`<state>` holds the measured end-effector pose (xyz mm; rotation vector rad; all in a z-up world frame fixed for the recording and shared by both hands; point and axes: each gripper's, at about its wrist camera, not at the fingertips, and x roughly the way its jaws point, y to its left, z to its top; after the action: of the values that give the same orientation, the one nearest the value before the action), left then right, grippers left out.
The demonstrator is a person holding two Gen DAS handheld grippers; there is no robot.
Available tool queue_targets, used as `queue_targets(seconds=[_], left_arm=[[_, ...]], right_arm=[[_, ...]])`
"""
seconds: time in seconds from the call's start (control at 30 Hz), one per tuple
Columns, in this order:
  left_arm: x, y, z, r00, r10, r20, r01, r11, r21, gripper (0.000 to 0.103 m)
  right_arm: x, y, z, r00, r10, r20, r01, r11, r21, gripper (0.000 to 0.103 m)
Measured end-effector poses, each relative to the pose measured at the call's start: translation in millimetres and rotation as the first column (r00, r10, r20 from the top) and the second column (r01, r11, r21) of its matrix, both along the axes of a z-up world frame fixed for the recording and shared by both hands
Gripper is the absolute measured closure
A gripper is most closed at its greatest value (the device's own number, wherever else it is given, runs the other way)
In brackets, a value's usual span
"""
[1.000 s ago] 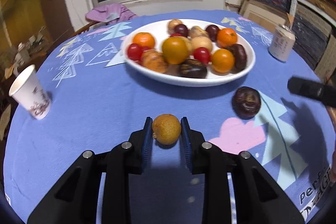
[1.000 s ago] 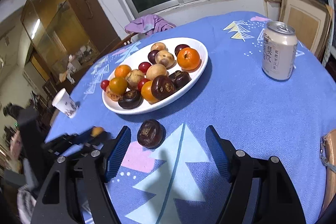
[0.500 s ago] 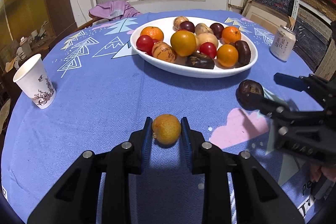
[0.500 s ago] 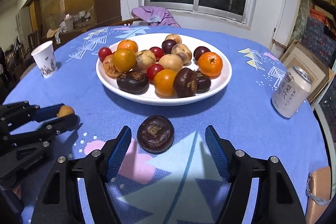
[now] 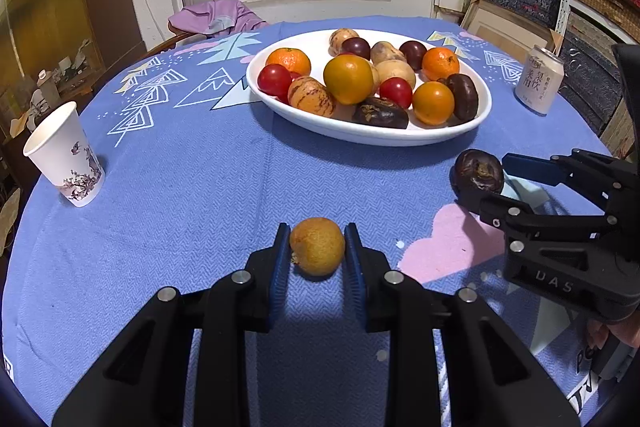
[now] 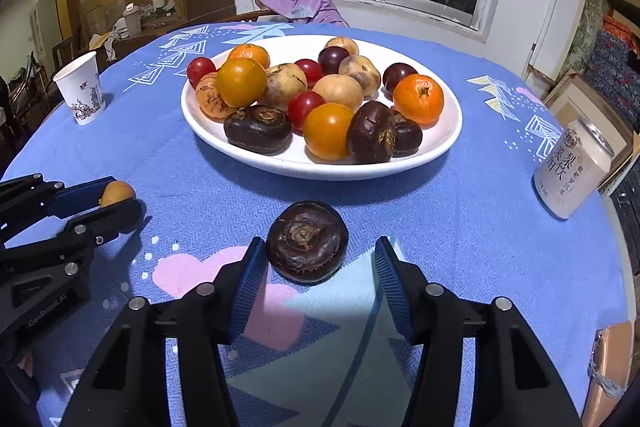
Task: Organize fruits
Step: 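Grasp a small tan fruit with the left tool while the right tool grasps a dark mangosteen, then lower the tan fruit onto the plate and open the left tool while the right tool releases the mangosteen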
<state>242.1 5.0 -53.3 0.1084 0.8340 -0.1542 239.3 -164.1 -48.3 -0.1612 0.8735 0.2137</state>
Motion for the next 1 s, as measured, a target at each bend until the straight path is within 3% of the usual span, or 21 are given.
queue_targets(seconds=[0.27,0.63,0.8,1.0], left_arm=[[0.2,-0.2,-0.3,1.000,-0.002,-0.001,0.002,1.000,0.003,0.076],[-7.1,-2.5,6.7,0.999,0.001,0.041,-0.002,1.000,0.003,0.076],[-24.3,-8.9,27.8,0.994,-0.017,0.111,0.018,1.000,-0.001,0.076],[-52.1,-0.6,69.3,0.980,-0.023,0.197,0.036,0.998,-0.060,0.076]], right_arm=[[-3.4,6.6,0.8,0.999,0.032,0.010,-0.032,0.999,-0.020,0.061],[-20.9,4.4,5.8,0.998,0.064,0.003,-0.064,0.997,0.050,0.061],[-43.7,-6.4,39.2,0.994,0.067,0.086,-0.078,0.989,0.126,0.061],[-73.7,-41.5,89.5,0.976,0.004,0.216,-0.058,0.967,0.247,0.061]])
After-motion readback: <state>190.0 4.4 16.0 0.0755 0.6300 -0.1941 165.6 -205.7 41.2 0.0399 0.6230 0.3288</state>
